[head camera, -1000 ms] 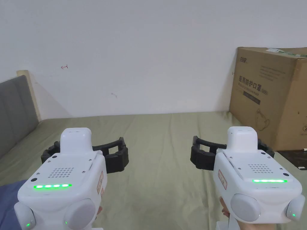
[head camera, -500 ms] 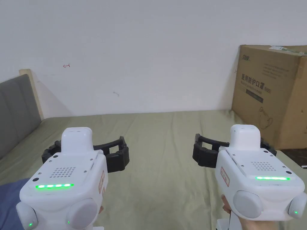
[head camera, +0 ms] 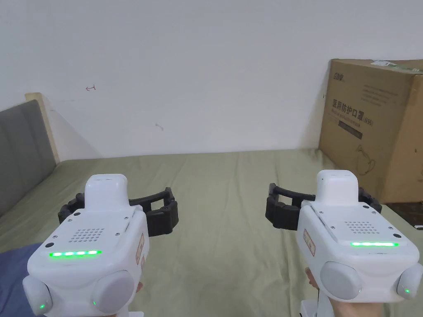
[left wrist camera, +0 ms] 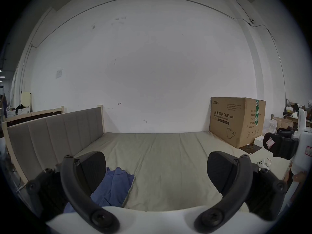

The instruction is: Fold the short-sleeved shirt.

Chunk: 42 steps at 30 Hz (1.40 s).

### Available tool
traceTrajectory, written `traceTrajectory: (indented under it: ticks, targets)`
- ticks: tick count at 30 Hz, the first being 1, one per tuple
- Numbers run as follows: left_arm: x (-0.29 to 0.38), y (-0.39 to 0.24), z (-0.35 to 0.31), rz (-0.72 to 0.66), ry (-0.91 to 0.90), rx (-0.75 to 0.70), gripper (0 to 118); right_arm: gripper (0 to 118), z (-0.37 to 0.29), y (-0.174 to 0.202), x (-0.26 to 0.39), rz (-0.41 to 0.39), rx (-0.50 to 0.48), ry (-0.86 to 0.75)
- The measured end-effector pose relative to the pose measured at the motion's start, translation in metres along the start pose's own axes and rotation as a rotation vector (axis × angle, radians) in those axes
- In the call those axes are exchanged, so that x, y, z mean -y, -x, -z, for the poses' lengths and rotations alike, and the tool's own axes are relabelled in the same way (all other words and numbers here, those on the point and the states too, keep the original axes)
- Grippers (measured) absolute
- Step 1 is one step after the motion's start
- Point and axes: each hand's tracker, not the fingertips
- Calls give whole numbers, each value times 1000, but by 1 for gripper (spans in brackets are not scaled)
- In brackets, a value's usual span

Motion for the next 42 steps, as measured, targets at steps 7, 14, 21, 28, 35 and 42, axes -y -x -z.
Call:
traceTrajectory:
  ticks: [7, 14, 21, 28, 35, 42]
  targets:
    - [2, 1, 0, 7, -8, -9, 118, 118, -1, 1, 0, -13, -3, -2]
    - [3, 4, 1, -2, 0, -12, 118, 118, 0, 0, 1, 3, 8, 1]
    - [3, 5, 1, -3, 3, -5, 118, 118, 2, 0, 2, 16, -4, 15]
    - [3, 4, 0, -1, -1, -6, 118, 118, 2, 1, 2, -13, -4, 22]
    - [3, 2, 1, 4, 0, -12, 118, 118, 1, 3, 4, -25, -7, 31]
    - [3, 1, -1, 24, 6, -11, 118, 118, 2, 4, 4, -35, 22, 13]
